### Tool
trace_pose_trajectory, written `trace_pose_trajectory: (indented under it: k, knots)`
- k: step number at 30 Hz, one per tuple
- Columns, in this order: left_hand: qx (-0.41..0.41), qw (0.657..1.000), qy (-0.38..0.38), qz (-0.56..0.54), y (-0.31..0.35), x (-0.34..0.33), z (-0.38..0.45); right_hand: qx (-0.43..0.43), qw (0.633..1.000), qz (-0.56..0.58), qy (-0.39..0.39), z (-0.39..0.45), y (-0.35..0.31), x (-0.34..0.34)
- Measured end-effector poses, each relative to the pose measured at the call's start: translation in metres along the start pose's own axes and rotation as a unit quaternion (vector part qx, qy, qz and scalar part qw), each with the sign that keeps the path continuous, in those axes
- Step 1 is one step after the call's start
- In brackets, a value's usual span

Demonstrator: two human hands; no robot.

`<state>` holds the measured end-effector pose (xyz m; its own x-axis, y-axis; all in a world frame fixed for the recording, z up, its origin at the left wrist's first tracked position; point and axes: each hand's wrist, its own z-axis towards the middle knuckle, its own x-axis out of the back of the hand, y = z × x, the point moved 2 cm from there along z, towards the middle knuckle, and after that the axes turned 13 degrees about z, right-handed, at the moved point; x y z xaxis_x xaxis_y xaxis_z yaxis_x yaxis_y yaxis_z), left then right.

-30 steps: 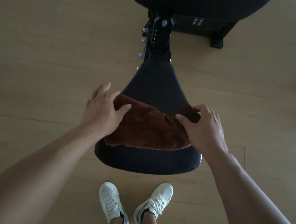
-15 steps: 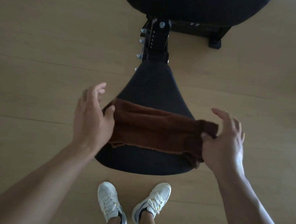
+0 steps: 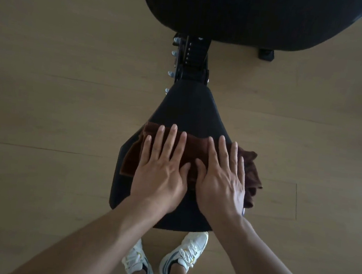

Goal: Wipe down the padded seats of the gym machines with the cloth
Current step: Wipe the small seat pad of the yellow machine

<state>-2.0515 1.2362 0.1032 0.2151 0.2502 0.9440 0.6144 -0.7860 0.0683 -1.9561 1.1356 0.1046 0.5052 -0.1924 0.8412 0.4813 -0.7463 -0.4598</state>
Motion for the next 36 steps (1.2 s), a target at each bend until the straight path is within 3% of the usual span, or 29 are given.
trace_pose_trajectory:
  k: [9, 13, 17, 20, 23, 26, 28, 31, 36]
  knots:
    - [0.008, 0.999, -0.037, 0.038, 0.008, 0.012, 0.074, 0.007, 0.999, 0.043, -0.028, 0.074, -0.005, 0.006]
    - [0.007, 0.999, -0.032, 0.038, 0.007, 0.018, 0.113, -0.009, 0.989, 0.137, -0.047, 0.111, -0.008, 0.014]
    - [0.007, 0.999, -0.011, 0.041, 0.006, 0.019, 0.124, -0.109, 0.972, 0.207, -0.026, 0.121, -0.008, 0.022]
    - [0.044, 0.999, 0.010, 0.004, 0.011, 0.016, 0.099, -0.185, 0.969, 0.163, -0.004, 0.098, -0.005, 0.023]
    - [0.060, 0.998, -0.006, -0.013, 0.017, 0.019, 0.072, -0.125, 0.984, 0.117, 0.048, 0.076, -0.006, 0.028]
    - [0.032, 0.999, -0.024, -0.004, 0.015, 0.023, 0.045, 0.003, 0.988, 0.119, 0.099, 0.039, -0.014, 0.023]
    - [0.023, 1.000, -0.011, 0.000, 0.006, 0.022, 0.019, 0.069, 0.981, 0.161, 0.080, 0.009, -0.026, 0.007]
    - [0.036, 0.999, 0.013, 0.011, -0.019, 0.019, -0.022, 0.097, 0.978, 0.180, 0.027, -0.007, -0.036, -0.008]
    - [0.028, 0.999, 0.021, -0.013, -0.046, 0.017, -0.021, 0.145, 0.981, 0.098, -0.083, 0.031, -0.044, -0.010]
